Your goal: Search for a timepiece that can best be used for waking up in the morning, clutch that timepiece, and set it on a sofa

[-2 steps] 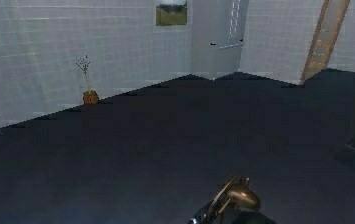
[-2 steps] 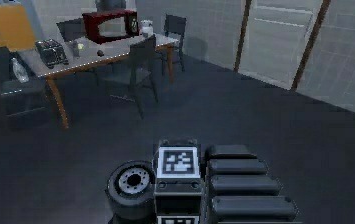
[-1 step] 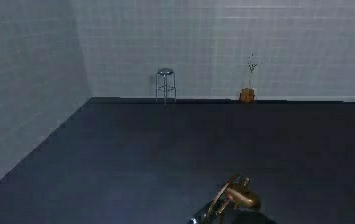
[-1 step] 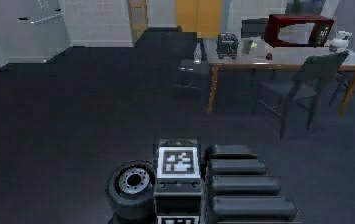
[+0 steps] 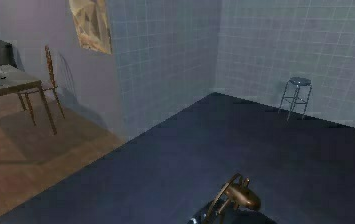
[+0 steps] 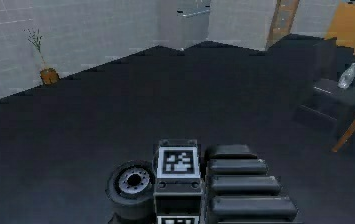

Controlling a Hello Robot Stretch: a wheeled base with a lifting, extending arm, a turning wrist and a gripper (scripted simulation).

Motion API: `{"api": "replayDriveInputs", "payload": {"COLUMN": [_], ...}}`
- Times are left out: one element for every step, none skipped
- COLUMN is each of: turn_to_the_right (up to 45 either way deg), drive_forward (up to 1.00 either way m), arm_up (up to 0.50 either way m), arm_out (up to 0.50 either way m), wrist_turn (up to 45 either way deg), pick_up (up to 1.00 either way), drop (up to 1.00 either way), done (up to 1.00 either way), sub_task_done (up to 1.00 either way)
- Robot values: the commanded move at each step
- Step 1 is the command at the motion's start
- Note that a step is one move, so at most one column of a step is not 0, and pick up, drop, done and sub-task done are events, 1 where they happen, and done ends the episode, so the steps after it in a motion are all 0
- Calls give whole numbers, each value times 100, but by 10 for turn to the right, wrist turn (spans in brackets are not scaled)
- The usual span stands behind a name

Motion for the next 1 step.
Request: {"api": "replayDriveInputs", "payload": {"turn_to_the_right": [0], "drive_forward": [20], "arm_up": [0], "arm_out": [0], "wrist_turn": [0], "pick_up": [0], "drop": [0], "done": [0], "sub_task_done": [0]}}
